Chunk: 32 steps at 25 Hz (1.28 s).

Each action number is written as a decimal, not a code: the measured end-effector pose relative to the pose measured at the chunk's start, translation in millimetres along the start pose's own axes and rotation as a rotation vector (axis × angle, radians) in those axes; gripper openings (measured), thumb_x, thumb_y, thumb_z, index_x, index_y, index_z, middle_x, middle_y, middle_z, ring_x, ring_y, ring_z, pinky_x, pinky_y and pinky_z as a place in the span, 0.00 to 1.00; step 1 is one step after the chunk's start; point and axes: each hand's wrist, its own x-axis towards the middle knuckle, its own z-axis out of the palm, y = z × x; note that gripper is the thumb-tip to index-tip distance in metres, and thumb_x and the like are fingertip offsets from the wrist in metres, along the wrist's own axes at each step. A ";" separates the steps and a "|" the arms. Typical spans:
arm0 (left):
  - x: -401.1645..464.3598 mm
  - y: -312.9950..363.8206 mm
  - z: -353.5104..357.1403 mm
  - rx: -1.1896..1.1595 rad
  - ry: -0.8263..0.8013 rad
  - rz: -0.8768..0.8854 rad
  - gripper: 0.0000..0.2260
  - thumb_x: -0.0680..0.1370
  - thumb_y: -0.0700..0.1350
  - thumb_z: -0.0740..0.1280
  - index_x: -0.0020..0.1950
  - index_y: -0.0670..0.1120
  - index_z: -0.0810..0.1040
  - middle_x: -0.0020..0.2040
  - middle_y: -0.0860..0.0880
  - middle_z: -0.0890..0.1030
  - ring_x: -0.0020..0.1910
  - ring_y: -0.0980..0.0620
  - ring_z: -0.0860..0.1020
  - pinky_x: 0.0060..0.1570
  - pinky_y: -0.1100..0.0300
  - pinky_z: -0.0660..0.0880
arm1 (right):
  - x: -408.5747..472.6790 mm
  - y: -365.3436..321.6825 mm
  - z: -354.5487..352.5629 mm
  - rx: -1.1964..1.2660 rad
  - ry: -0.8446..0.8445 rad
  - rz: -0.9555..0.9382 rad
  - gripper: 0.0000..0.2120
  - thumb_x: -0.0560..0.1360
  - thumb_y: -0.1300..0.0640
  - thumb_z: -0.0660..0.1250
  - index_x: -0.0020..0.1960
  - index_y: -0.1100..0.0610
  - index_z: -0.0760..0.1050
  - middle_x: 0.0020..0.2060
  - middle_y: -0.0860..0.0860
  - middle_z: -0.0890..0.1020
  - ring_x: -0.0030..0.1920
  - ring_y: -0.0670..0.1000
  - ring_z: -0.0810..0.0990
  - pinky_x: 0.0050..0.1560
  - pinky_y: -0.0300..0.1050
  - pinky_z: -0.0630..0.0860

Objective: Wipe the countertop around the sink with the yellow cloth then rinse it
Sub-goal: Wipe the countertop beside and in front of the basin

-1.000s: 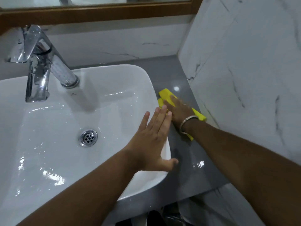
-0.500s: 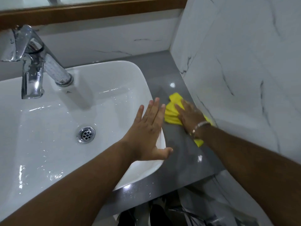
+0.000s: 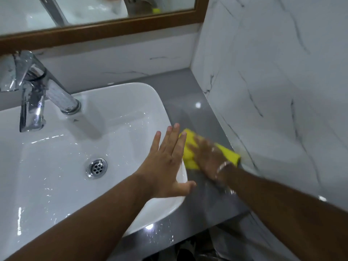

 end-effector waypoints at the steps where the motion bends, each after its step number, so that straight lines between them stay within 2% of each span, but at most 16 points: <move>1: 0.1 -0.4 2.1 -0.001 0.015 0.000 0.52 0.67 0.73 0.57 0.77 0.44 0.37 0.77 0.42 0.33 0.76 0.43 0.33 0.74 0.40 0.38 | 33.4 19.7 -9.5 -0.040 0.087 0.108 0.27 0.77 0.46 0.40 0.76 0.48 0.46 0.77 0.55 0.52 0.75 0.59 0.52 0.73 0.58 0.53; 4: 1.2 -2.5 6.4 -0.002 0.040 -0.020 0.53 0.67 0.71 0.60 0.78 0.43 0.37 0.78 0.43 0.33 0.76 0.45 0.31 0.73 0.42 0.33 | 125.1 51.9 -48.9 -0.042 0.087 0.408 0.27 0.80 0.46 0.48 0.76 0.49 0.44 0.77 0.58 0.45 0.75 0.62 0.48 0.74 0.58 0.49; 6: 2.3 -3.5 5.8 0.016 0.057 -0.018 0.53 0.67 0.71 0.60 0.78 0.42 0.38 0.78 0.42 0.35 0.76 0.44 0.33 0.73 0.42 0.33 | 128.5 22.0 -44.4 -0.122 0.085 0.273 0.27 0.79 0.49 0.52 0.76 0.54 0.50 0.75 0.62 0.52 0.74 0.65 0.54 0.72 0.61 0.55; 7: 3.2 -3.9 5.0 0.026 0.053 -0.010 0.53 0.67 0.71 0.60 0.78 0.42 0.39 0.78 0.41 0.36 0.76 0.44 0.34 0.73 0.41 0.34 | 107.0 2.1 -35.6 -0.260 0.139 0.130 0.28 0.76 0.49 0.58 0.73 0.58 0.59 0.72 0.66 0.62 0.70 0.65 0.63 0.68 0.62 0.65; 9: 2.5 -2.8 4.8 0.039 0.031 -0.017 0.53 0.67 0.72 0.60 0.78 0.42 0.41 0.79 0.41 0.38 0.77 0.43 0.35 0.73 0.40 0.36 | 23.3 -27.5 -16.5 -0.351 0.193 -0.044 0.33 0.62 0.41 0.70 0.62 0.57 0.72 0.56 0.58 0.82 0.56 0.57 0.81 0.51 0.51 0.80; 10: 1.4 -1.6 5.1 0.046 0.023 -0.028 0.53 0.67 0.72 0.59 0.78 0.42 0.41 0.79 0.40 0.38 0.77 0.43 0.36 0.73 0.39 0.37 | -26.7 -36.8 -2.4 -0.317 0.092 -0.099 0.34 0.61 0.38 0.68 0.62 0.54 0.70 0.55 0.53 0.83 0.56 0.53 0.81 0.53 0.45 0.80; 12: 0.7 -1.4 3.9 0.068 0.018 -0.047 0.53 0.67 0.72 0.58 0.78 0.40 0.42 0.79 0.39 0.40 0.77 0.43 0.37 0.73 0.37 0.39 | -101.3 -29.0 40.8 -0.316 -0.012 -0.282 0.32 0.70 0.44 0.62 0.71 0.51 0.60 0.67 0.55 0.73 0.65 0.59 0.74 0.61 0.54 0.74; 13: -1.2 0.4 1.4 0.094 0.014 -0.051 0.52 0.67 0.72 0.56 0.78 0.40 0.42 0.79 0.39 0.40 0.77 0.42 0.37 0.73 0.37 0.40 | -114.4 -13.6 45.0 -0.375 0.018 -0.314 0.31 0.72 0.46 0.58 0.73 0.50 0.57 0.70 0.57 0.69 0.66 0.62 0.72 0.62 0.58 0.73; 14: -2.3 2.8 -0.2 0.124 0.010 -0.060 0.51 0.67 0.73 0.54 0.78 0.41 0.43 0.79 0.39 0.40 0.77 0.42 0.37 0.73 0.36 0.40 | -110.5 3.5 42.1 -0.437 0.049 -0.225 0.30 0.72 0.46 0.55 0.73 0.50 0.57 0.71 0.59 0.67 0.65 0.64 0.72 0.60 0.59 0.74; 17: -15.8 19.8 0.8 0.108 0.063 -0.208 0.46 0.69 0.70 0.51 0.79 0.44 0.45 0.79 0.40 0.40 0.77 0.37 0.38 0.72 0.34 0.40 | -89.1 2.3 19.2 -0.251 0.191 0.271 0.27 0.74 0.47 0.52 0.71 0.52 0.63 0.70 0.63 0.68 0.64 0.67 0.71 0.59 0.62 0.73; 19: -34.1 34.4 7.5 0.014 0.131 -0.357 0.43 0.72 0.69 0.51 0.79 0.46 0.45 0.79 0.41 0.41 0.77 0.36 0.39 0.72 0.35 0.39 | -95.1 -38.9 39.1 -0.199 0.222 0.302 0.26 0.75 0.48 0.50 0.72 0.52 0.62 0.68 0.64 0.69 0.64 0.67 0.70 0.60 0.60 0.70; 22: -85.7 33.1 15.8 -0.012 0.147 -0.412 0.40 0.75 0.71 0.46 0.79 0.48 0.44 0.80 0.44 0.42 0.77 0.38 0.40 0.72 0.37 0.39 | -128.7 -115.6 89.7 -0.233 0.162 0.127 0.27 0.78 0.48 0.45 0.76 0.53 0.51 0.68 0.63 0.71 0.63 0.66 0.71 0.55 0.57 0.63; 24: -133.5 4.9 12.0 0.044 0.136 -0.406 0.40 0.74 0.73 0.43 0.79 0.51 0.44 0.80 0.46 0.43 0.78 0.41 0.40 0.73 0.38 0.39 | -126.3 -126.1 77.5 -0.184 0.086 0.130 0.29 0.74 0.45 0.52 0.73 0.50 0.58 0.67 0.61 0.72 0.63 0.63 0.68 0.54 0.57 0.66; 27: -223.1 -69.2 7.1 0.110 0.132 -0.513 0.39 0.74 0.73 0.41 0.79 0.53 0.44 0.80 0.47 0.43 0.78 0.43 0.41 0.73 0.37 0.39 | -123.6 -120.4 68.5 -0.183 0.077 0.257 0.28 0.71 0.43 0.55 0.70 0.49 0.65 0.70 0.61 0.68 0.68 0.63 0.62 0.64 0.60 0.64; 29: -297.1 -131.0 -2.3 0.122 0.093 -0.617 0.39 0.74 0.72 0.42 0.79 0.52 0.45 0.80 0.45 0.44 0.78 0.42 0.42 0.73 0.38 0.39 | -119.7 -156.9 82.4 -0.120 0.149 0.328 0.28 0.72 0.48 0.54 0.70 0.55 0.65 0.70 0.63 0.67 0.70 0.66 0.62 0.67 0.62 0.61; 32: -324.0 -168.9 -8.8 0.172 0.054 -0.538 0.38 0.75 0.71 0.44 0.79 0.50 0.46 0.80 0.44 0.46 0.78 0.43 0.43 0.73 0.39 0.37 | -107.5 -204.8 103.1 -0.073 0.134 0.546 0.27 0.72 0.50 0.51 0.68 0.59 0.68 0.68 0.65 0.69 0.69 0.67 0.63 0.66 0.62 0.61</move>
